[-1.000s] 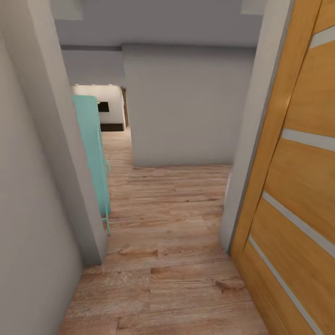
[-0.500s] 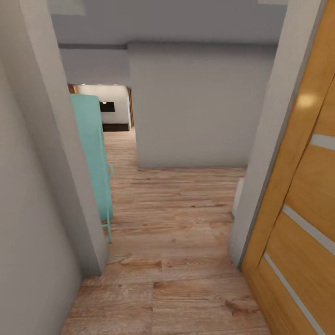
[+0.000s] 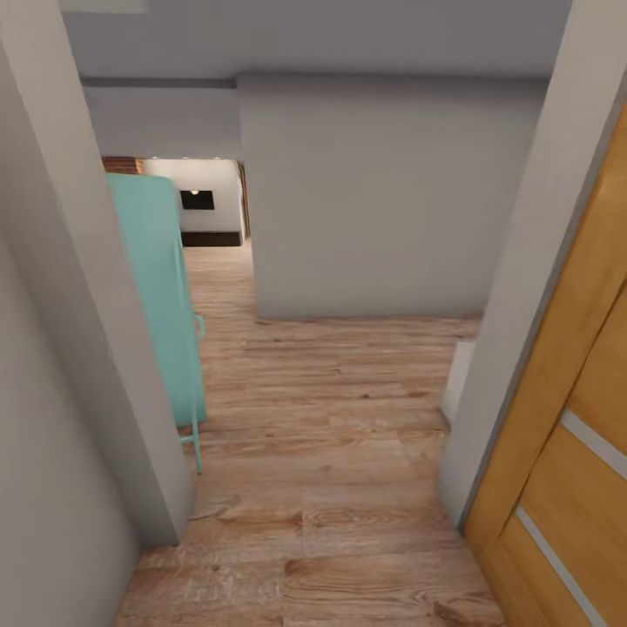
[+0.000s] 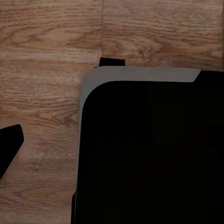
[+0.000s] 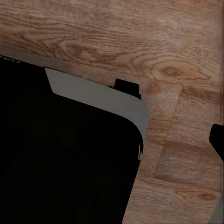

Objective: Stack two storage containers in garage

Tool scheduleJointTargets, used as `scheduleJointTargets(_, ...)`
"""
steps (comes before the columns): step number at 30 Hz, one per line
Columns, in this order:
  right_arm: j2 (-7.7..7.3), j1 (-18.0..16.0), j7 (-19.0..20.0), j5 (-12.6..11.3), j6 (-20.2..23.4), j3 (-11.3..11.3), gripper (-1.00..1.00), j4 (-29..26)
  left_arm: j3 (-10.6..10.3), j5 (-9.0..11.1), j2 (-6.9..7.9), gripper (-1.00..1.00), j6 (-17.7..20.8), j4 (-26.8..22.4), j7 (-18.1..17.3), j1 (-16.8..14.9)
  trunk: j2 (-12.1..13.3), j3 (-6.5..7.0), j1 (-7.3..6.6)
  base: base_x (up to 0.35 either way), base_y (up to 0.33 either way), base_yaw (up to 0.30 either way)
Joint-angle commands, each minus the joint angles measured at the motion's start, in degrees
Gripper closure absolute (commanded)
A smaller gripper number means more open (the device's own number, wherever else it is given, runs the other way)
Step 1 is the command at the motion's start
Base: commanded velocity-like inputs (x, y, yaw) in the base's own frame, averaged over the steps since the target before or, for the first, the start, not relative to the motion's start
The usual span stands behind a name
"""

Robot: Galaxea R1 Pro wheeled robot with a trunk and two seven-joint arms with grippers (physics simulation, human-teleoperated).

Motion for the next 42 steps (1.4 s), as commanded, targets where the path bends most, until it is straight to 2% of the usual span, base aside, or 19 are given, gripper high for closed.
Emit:
scheduleJointTargets(1,0.01,-0.1,0.3,-0.6,-0.3,0.4,-1.0,0.2,0.0,0.5,0.0,-1.0,-0.1,0.0,-0.1,0.0,0.0,-0.05,0.03,0.322,0.0,0.0)
scheduleJointTargets(42,-0.12,-0.1,0.3,-0.6,-0.2,0.4,-1.0,0.2,0.0,0.5,0.0,-1.0,-0.1,0.1,-0.1,0.0,0.0,-0.05,0.03,0.322,0.0,0.0)
